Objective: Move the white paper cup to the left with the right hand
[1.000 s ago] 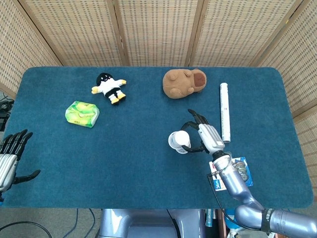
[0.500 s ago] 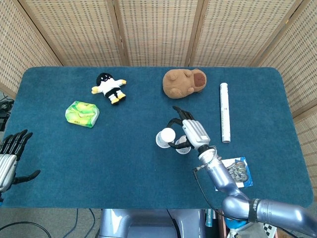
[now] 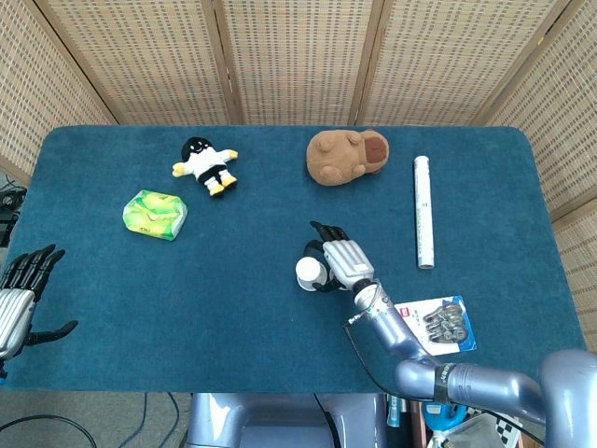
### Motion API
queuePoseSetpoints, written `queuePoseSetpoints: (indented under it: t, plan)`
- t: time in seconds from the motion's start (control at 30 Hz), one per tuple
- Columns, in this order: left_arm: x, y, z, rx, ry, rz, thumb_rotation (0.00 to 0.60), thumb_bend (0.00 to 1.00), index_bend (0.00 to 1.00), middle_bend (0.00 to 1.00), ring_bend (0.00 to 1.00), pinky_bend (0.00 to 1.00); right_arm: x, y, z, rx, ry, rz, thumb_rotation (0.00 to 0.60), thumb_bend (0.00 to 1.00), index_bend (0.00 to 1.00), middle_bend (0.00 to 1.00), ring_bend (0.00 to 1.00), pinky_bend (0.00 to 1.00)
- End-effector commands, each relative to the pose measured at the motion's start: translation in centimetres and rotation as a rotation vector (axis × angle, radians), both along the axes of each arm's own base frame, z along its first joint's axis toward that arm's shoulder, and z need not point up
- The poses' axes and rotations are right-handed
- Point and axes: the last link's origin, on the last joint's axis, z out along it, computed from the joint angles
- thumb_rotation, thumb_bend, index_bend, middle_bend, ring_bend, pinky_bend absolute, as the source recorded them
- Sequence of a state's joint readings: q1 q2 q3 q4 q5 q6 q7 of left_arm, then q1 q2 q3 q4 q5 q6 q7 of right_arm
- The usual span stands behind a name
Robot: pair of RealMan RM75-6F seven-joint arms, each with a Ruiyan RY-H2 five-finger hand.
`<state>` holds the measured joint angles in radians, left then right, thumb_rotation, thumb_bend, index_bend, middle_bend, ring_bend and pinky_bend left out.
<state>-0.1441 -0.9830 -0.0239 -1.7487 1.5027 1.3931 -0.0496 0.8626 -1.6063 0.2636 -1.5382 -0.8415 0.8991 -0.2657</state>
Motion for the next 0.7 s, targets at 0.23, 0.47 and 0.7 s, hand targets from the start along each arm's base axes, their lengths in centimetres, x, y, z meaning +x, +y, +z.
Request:
queuePoseSetpoints:
  t: [0.23, 0.47, 0.7]
  plan:
    - [0.0, 0.0, 0.0, 0.003, 0.000, -0.001, 0.600, 0.17, 0.00, 0.00, 0.00, 0.00, -0.6, 1.2, 5.5, -0.100, -0.006, 0.071, 0.600, 0.09, 0.02, 0.00, 0.00, 0.00]
    - [0.2, -0.1, 0.1, 0.016, 0.002, -0.011, 0.600, 0.17, 0.00, 0.00, 0.00, 0.00, -5.6, 5.0, 10.7, -0.219, 0.130, 0.230, 0.600, 0.02, 0.02, 0.00, 0.00, 0.00]
    - [0.2, -0.3, 0.1, 0.024, 0.006, -0.011, 0.600, 0.17, 0.00, 0.00, 0.00, 0.00, -12.2, 9.4, 14.5, -0.358, 0.258, 0.245, 0.600, 0.00, 0.00, 0.00, 0.00, 0.00]
